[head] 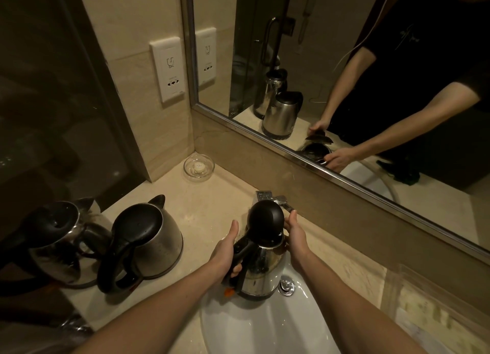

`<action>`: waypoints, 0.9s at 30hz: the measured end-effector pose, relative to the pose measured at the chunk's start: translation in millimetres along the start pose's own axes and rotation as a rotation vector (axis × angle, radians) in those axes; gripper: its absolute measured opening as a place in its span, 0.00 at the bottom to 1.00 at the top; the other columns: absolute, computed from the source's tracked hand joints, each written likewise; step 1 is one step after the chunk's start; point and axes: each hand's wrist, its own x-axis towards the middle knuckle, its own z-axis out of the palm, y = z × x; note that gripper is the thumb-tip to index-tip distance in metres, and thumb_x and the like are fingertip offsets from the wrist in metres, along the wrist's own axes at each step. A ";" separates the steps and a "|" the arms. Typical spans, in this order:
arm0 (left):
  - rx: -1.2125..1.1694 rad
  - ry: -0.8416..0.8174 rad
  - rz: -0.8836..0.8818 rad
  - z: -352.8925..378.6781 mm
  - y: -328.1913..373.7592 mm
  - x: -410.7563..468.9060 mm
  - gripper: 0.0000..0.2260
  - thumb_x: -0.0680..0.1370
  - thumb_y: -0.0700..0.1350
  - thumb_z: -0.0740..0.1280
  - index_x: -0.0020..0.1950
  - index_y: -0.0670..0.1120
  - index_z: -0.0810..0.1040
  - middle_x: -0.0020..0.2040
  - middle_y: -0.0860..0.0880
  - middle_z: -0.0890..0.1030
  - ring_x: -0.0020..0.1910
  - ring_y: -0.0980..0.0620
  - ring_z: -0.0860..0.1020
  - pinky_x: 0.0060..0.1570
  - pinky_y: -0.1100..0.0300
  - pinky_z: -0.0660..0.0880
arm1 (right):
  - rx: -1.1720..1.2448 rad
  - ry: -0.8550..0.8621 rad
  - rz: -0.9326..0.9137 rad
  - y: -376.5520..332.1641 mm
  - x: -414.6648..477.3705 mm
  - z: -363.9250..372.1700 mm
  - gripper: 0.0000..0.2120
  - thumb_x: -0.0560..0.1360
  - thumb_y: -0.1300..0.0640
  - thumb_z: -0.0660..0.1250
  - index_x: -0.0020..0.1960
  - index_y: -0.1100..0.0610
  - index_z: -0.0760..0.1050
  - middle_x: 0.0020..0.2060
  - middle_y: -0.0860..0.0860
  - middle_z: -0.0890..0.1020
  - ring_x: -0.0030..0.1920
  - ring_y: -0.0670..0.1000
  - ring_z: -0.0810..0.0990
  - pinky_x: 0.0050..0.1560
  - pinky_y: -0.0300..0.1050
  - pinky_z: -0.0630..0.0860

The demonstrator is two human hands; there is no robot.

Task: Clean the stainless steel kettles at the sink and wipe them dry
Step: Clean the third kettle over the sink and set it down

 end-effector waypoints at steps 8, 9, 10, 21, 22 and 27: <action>-0.002 0.008 0.007 1.1 0.8 -1.9 0.37 0.76 0.74 0.47 0.31 0.43 0.72 0.26 0.44 0.69 0.22 0.48 0.67 0.27 0.60 0.66 | 0.011 -0.001 -0.004 -0.1 -0.4 0.0 0.33 0.78 0.33 0.46 0.65 0.57 0.71 0.42 0.45 0.78 0.42 0.46 0.75 0.35 0.43 0.69; -0.005 0.006 0.009 1.3 0.8 -2.2 0.37 0.76 0.74 0.47 0.31 0.43 0.72 0.26 0.44 0.68 0.22 0.48 0.66 0.27 0.60 0.66 | 0.010 -0.001 -0.005 -0.2 -1.0 0.1 0.33 0.78 0.33 0.46 0.65 0.57 0.72 0.42 0.45 0.78 0.42 0.46 0.75 0.35 0.43 0.69; -0.009 0.006 0.012 1.5 0.9 -2.5 0.37 0.77 0.73 0.48 0.31 0.43 0.72 0.26 0.44 0.68 0.22 0.48 0.66 0.27 0.60 0.66 | 0.010 -0.001 -0.005 -0.7 -1.8 0.1 0.32 0.78 0.33 0.46 0.65 0.57 0.72 0.42 0.45 0.78 0.42 0.46 0.76 0.35 0.43 0.69; -0.021 0.008 0.005 3.0 3.7 -4.5 0.37 0.76 0.74 0.48 0.31 0.43 0.71 0.25 0.44 0.67 0.22 0.48 0.65 0.26 0.60 0.64 | 0.028 -0.029 -0.022 -6.3 -6.5 1.0 0.21 0.79 0.35 0.45 0.52 0.48 0.70 0.43 0.44 0.78 0.47 0.42 0.72 0.43 0.46 0.68; -0.020 0.008 0.006 3.4 3.7 -4.7 0.36 0.76 0.74 0.48 0.31 0.43 0.71 0.25 0.44 0.67 0.22 0.48 0.65 0.26 0.60 0.64 | 0.026 -0.025 -0.022 -6.0 -6.3 0.7 0.21 0.79 0.35 0.46 0.53 0.48 0.70 0.42 0.44 0.78 0.46 0.43 0.72 0.44 0.46 0.68; -0.032 0.015 0.007 3.4 3.5 -6.0 0.36 0.77 0.73 0.48 0.32 0.42 0.72 0.25 0.44 0.67 0.21 0.49 0.65 0.26 0.60 0.64 | 0.013 -0.015 -0.021 -4.3 -5.9 0.5 0.27 0.79 0.35 0.46 0.62 0.52 0.70 0.41 0.45 0.78 0.40 0.46 0.75 0.35 0.42 0.71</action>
